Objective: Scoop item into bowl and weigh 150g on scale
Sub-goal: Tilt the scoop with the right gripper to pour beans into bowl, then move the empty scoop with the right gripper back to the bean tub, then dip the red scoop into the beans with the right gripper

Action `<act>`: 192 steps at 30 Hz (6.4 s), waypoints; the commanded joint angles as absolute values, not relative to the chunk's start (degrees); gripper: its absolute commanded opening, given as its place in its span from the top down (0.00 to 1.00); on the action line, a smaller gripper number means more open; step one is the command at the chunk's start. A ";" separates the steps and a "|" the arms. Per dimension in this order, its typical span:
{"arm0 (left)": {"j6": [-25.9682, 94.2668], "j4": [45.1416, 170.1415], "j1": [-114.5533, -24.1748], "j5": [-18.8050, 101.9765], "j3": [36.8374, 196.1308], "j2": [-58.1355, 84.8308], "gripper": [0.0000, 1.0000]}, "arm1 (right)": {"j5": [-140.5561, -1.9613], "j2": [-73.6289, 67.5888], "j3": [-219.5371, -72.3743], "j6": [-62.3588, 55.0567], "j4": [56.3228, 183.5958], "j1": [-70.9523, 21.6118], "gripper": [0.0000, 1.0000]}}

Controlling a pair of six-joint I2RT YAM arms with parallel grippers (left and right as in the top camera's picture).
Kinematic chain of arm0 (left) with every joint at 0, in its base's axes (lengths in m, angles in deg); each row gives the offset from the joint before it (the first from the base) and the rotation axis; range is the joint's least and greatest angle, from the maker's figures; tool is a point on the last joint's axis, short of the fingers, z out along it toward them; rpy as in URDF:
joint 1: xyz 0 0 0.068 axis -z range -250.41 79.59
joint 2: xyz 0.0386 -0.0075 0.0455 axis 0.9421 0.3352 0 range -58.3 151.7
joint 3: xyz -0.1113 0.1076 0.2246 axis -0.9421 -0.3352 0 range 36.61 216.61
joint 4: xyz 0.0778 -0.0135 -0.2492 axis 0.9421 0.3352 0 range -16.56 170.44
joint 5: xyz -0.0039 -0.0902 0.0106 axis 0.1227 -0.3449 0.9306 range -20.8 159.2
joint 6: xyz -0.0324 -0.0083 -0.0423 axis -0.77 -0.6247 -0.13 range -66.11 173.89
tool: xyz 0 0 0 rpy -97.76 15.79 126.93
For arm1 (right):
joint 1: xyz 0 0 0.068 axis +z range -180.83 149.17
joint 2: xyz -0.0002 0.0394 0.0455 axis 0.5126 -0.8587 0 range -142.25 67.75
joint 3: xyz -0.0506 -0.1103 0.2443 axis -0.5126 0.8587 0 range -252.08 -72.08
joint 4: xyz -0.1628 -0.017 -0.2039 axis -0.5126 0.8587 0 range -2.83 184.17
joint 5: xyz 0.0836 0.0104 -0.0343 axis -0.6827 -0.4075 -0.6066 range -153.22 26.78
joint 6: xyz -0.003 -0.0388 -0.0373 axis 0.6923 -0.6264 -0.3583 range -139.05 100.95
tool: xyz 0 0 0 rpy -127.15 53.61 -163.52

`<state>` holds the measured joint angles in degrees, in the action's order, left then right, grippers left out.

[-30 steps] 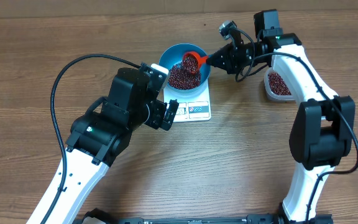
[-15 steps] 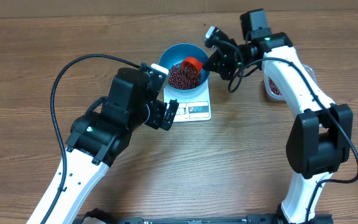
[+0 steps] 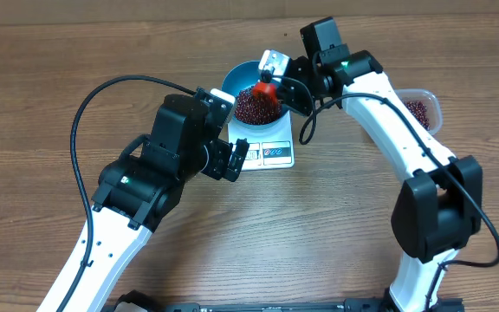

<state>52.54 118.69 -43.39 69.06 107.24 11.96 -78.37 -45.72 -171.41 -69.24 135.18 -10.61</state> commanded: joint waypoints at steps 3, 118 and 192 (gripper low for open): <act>52.17 118.67 -43.15 69.69 106.82 12.16 0.00 | -76.52 -39.77 -173.09 -70.18 134.85 -10.80 0.96; 52.17 118.67 -43.15 69.69 106.82 12.16 0.00 | -79.64 -38.79 -157.64 -29.55 145.37 -42.25 0.96; 52.17 118.67 -43.15 69.69 106.82 12.16 0.00 | -97.87 -46.72 -159.12 -26.08 141.41 -51.17 0.97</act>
